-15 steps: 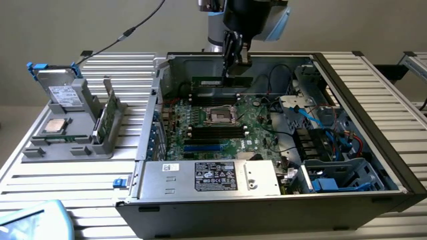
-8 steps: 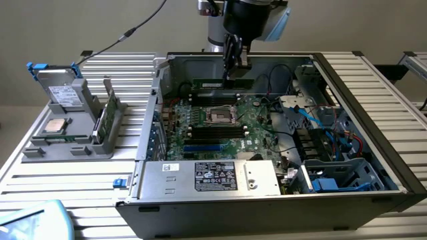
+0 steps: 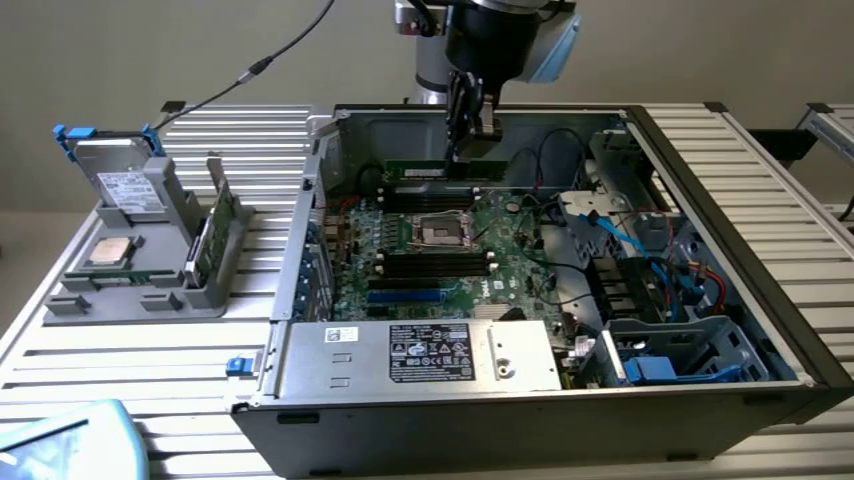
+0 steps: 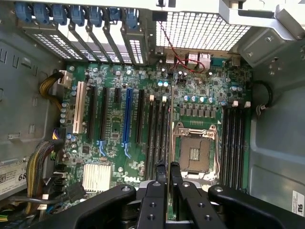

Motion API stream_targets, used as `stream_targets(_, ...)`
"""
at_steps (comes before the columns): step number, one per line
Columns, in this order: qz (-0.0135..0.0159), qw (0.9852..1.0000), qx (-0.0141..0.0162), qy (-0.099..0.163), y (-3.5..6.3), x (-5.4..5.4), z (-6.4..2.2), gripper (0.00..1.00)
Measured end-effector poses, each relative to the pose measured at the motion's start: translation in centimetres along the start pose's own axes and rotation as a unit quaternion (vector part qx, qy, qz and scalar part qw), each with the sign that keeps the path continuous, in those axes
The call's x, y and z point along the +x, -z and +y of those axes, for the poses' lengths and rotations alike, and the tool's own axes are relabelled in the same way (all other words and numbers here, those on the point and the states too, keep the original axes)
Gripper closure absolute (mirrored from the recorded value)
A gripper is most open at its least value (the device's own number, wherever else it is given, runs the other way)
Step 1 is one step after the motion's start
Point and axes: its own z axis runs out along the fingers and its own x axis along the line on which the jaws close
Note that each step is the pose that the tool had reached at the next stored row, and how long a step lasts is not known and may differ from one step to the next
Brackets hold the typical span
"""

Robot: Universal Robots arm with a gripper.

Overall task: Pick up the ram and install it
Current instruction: 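Insert the ram into the slot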

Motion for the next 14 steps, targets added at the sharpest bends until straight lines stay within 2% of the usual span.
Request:
stream_targets(10, 0.0, 1.0, 0.0, 0.0, 0.0, 0.0, 0.0, 0.86)
stream_targets(14, 0.0001, 1.0, -0.0001, 0.0, -0.59, 0.03, -0.05, 0.86)
